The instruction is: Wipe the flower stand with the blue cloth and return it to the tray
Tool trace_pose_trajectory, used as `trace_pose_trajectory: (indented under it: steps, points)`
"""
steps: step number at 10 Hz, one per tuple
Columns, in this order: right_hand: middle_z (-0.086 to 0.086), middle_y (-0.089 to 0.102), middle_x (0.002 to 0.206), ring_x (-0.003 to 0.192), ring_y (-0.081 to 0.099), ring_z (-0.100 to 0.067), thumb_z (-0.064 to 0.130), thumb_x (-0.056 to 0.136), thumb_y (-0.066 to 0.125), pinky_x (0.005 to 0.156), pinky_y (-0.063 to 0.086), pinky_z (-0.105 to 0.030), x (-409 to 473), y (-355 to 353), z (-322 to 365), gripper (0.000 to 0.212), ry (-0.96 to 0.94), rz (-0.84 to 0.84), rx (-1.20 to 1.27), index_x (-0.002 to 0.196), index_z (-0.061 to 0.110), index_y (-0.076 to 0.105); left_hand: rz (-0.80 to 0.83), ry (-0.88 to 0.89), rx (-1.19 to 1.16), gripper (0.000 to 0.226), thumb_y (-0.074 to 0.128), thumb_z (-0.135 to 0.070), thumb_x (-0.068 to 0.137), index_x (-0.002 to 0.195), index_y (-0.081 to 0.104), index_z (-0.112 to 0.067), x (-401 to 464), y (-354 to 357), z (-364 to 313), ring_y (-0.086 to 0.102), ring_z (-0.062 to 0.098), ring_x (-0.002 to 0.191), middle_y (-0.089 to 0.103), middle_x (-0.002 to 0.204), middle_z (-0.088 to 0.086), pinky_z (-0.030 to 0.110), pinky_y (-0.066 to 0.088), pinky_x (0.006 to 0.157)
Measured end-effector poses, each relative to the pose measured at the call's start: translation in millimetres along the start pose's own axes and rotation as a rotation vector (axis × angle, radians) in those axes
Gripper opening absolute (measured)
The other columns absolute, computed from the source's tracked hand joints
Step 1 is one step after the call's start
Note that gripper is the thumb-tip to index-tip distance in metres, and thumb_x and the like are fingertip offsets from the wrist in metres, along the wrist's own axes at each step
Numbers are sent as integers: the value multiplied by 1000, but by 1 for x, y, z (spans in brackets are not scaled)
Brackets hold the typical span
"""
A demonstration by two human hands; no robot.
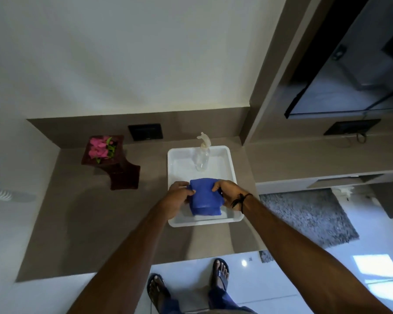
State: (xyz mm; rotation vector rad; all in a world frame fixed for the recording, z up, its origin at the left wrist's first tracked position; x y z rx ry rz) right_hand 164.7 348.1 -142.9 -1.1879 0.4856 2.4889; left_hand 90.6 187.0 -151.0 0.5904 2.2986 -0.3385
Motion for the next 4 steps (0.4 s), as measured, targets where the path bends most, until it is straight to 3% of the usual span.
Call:
trace_pose_trajectory:
  steps: [1,2,3,4]
  points:
    - [-14,63,102,86,60,-27,-5,84,59,78,55,-38,16,-9,-2,29,-121,-207,-296,112,-6,65,-142,80,226,36,66,-3,83,116,53,-4,6,1,7,62,39,113,64,121,23,48,51,100]
    - [-13,69,108,100,66,-29,6,79,71,91,57,-37,23,-10,-7,42,-170,-342,-493,120,4,63,-250,154,403,32,63,-8,84,114,53,-2,9,5,7,62,36,110,64,118,21,39,51,94]
    - [-14,70,116,108,66,-32,15,76,74,95,56,-40,17,-3,-5,51,-222,-385,-691,124,9,59,-263,190,551,34,67,-10,84,114,52,-4,5,10,0,63,32,107,65,117,18,31,49,85]
    - [-14,67,122,112,64,-33,23,78,73,97,55,-41,8,-3,11,61,-338,-467,-786,134,9,54,-241,241,664,41,67,-17,86,122,51,-6,5,11,-9,60,31,115,61,127,16,32,48,92]
Point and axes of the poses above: each hand's wrist, its own x-axis towards the middle knuckle, its own y-axis out of the palm, z = x × y, the point moved 4 cm from there along x, towards the middle knuckle
